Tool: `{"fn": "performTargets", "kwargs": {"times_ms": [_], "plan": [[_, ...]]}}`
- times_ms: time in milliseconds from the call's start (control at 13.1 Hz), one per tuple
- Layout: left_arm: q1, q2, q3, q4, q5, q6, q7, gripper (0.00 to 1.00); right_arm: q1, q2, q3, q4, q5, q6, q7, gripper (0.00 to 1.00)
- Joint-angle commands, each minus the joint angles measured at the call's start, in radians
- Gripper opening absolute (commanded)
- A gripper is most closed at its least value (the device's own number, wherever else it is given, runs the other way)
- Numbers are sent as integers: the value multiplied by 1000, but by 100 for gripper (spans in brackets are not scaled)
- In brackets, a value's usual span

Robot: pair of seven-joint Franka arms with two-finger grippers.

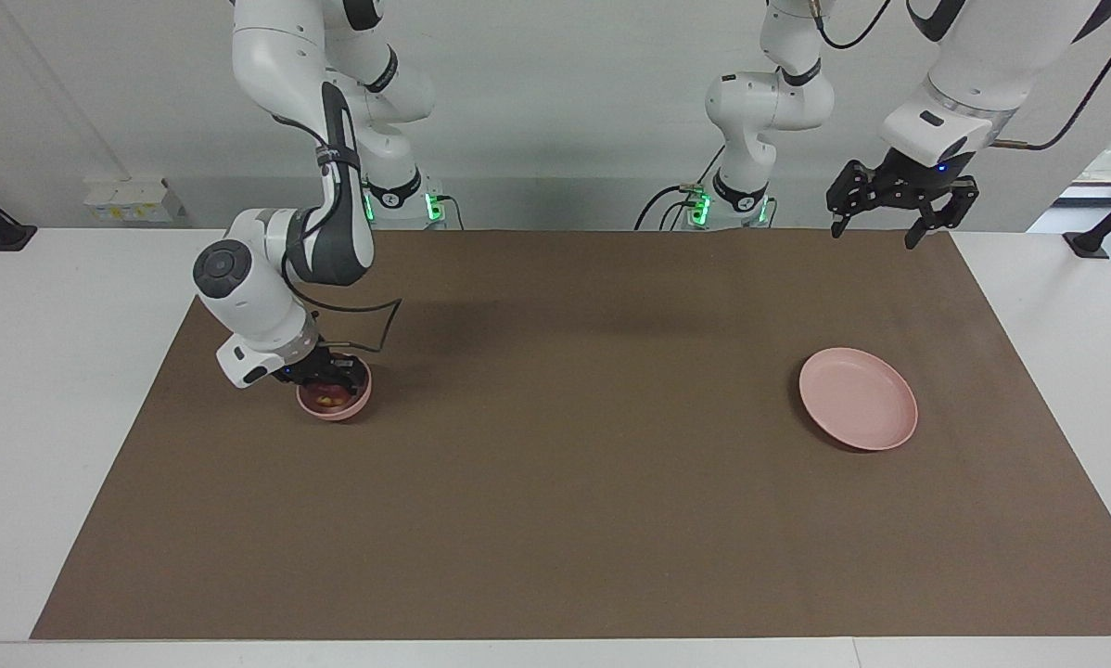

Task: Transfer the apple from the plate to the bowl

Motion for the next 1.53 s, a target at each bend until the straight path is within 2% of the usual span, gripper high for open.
{"fn": "performTargets", "kwargs": {"times_ms": [0,229,459,841,1147,1300,1453], "plan": [[20,2,-5,16,11,-14,3,100,-12,1,11,7,-18,13,-11,100],[34,2,-5,16,11,-12,3,100,1,-30,8,63,-21,-38,27,100],[43,2,-5,16,11,-12,3,100,1,-99,8,181,-58,-212,31,100],[43,2,-5,16,11,-12,3,100,1,-281,14,266,-116,-437,32,100],[43,2,-6,16,9,-12,3,100,0,-327,19,427,-101,-673,44,100],[43,4,-5,16,11,-12,3,100,-11,-375,19,409,-96,-689,41,100],[43,2,-6,16,11,-14,3,100,-8,-374,12,408,-93,-674,37,100]]}}
